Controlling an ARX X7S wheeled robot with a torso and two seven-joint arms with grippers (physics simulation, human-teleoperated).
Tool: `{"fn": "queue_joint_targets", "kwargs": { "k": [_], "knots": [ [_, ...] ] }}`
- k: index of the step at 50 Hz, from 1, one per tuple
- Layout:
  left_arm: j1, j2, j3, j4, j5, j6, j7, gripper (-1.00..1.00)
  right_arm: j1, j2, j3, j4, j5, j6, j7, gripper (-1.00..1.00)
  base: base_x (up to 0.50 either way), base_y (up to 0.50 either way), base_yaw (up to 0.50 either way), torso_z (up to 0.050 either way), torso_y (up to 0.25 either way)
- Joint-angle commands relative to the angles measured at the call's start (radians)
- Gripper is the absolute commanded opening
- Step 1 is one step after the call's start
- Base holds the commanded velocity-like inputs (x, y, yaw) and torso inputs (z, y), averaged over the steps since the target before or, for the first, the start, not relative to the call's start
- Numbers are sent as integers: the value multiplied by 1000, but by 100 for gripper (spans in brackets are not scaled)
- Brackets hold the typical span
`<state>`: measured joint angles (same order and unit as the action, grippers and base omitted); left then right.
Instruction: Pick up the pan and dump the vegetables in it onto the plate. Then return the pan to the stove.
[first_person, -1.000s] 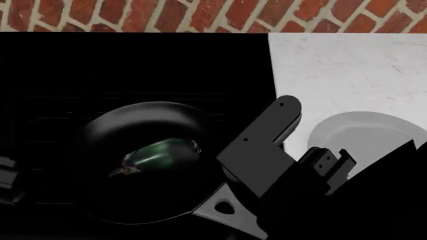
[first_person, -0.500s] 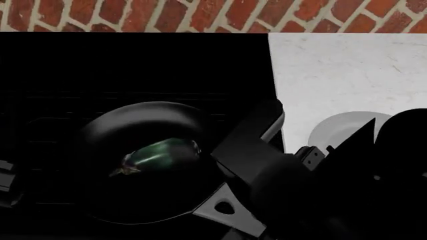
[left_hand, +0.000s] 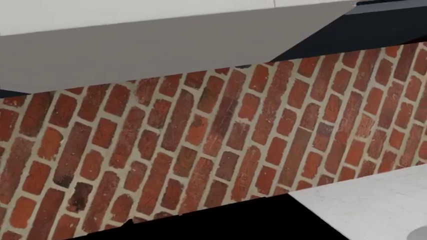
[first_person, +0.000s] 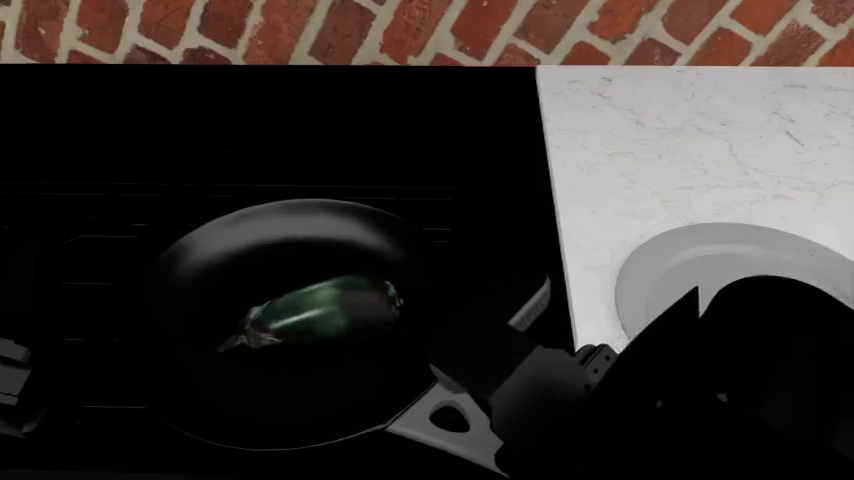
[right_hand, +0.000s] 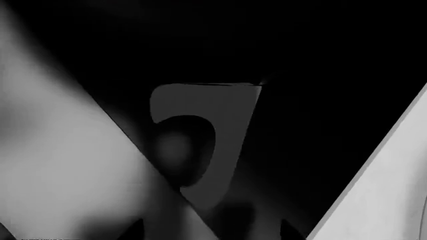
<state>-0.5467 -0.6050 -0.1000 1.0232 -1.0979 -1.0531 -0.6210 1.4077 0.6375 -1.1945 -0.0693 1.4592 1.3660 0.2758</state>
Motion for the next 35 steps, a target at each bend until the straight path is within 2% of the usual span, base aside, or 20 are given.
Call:
{"fn": "queue_joint_targets", "kwargs": {
  "k": [1, 2, 8, 25, 35],
  "knots": [
    [-10, 12, -39, -7, -49, -16, -14, 100, -70, -56, -57, 61, -171, -71, -129, 100, 12, 3, 6, 0, 0],
    [-8, 11, -38, -7, -47, -13, -13, 100, -72, -57, -51, 65, -157, -64, -126, -100, 0, 4, 7, 0, 0],
    [19, 12, -15, -15, 8, 17, 13, 100, -57, -28, -20, 34, -127, -63, -87, -100, 5, 3, 5, 0, 0],
    [19, -13, -3, -12, -13, 28, -18, 100, 60, 36, 170, -130, 19, -105, 121, -100, 1, 1, 2, 0, 0],
    [40, -25, 1, -11, -4, 50, -19, 100, 37, 78, 223, -145, 62, -157, 183, -100, 0, 0, 0, 0, 2]
  ]
}}
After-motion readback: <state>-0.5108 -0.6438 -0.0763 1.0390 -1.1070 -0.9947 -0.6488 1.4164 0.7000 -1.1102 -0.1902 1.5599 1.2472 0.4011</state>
